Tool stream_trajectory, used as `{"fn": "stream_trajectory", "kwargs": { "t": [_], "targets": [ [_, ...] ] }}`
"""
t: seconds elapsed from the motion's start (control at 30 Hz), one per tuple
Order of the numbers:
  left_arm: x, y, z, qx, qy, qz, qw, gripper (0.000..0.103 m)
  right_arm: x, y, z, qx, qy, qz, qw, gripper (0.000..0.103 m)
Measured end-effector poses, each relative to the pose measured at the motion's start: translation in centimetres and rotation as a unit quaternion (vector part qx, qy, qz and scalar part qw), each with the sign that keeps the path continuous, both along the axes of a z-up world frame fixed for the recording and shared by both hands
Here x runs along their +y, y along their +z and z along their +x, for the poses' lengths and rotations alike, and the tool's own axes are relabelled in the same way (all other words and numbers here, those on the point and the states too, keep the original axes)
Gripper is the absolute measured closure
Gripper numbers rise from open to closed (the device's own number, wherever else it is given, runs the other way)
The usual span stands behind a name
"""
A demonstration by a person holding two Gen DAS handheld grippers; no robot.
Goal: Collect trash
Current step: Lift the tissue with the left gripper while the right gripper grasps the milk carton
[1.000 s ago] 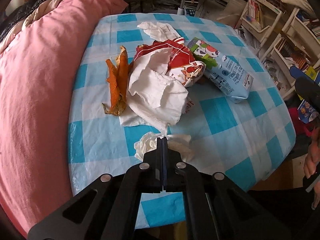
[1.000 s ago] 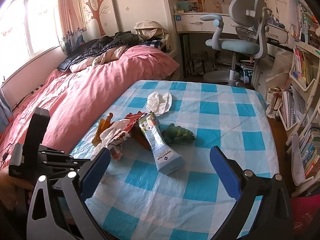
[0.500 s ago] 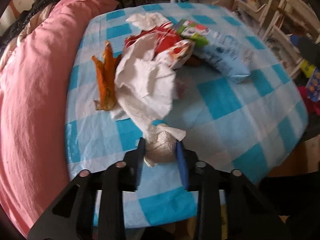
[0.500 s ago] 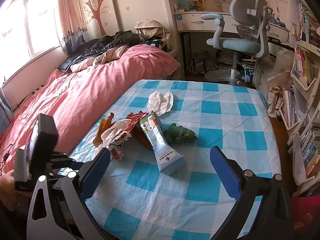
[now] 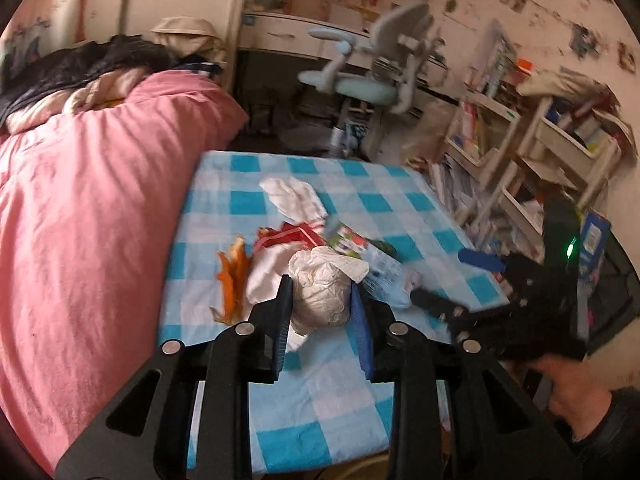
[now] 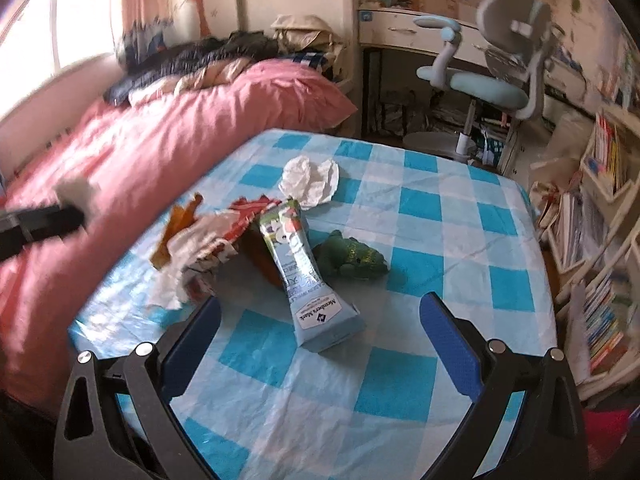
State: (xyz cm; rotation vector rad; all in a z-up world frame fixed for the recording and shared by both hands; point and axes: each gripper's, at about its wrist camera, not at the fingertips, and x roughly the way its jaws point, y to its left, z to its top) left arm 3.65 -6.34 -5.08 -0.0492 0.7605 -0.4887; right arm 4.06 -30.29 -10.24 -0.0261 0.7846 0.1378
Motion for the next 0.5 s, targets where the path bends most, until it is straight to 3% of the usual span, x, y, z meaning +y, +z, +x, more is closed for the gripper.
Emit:
{"fn": "stream_trajectory", "kwargs": {
  "t": [0.23, 0.33, 0.43, 0.5],
  "targets": [
    [0.2, 0.8, 0.2, -0.012, 0.007, -0.01, 0.9999, 0.076, 1.6, -1.5, 2.7, 0.005, 0.024, -0.063, 0.998, 0.008],
    [0.2, 0.8, 0.1, -0.016, 0.005, -0.004, 0.9999, 0.076, 1.9, -2.4, 3.8, 0.018, 0.035, -0.073, 0.997, 0.014],
    [0.1, 0.9, 0.0, -0.017, 0.006, 0.002, 0.9998, 0.076, 2.1, -3.6, 4.6, 0.037, 0.044, -0.077, 0.995, 0.029],
    [0.0, 0.9, -0.1, -0.019, 0.006, 0.003, 0.9998, 0.076, 2.1, -4.4, 5.0, 0.056, 0.05, -0.075, 0.994, 0.059]
  ]
}}
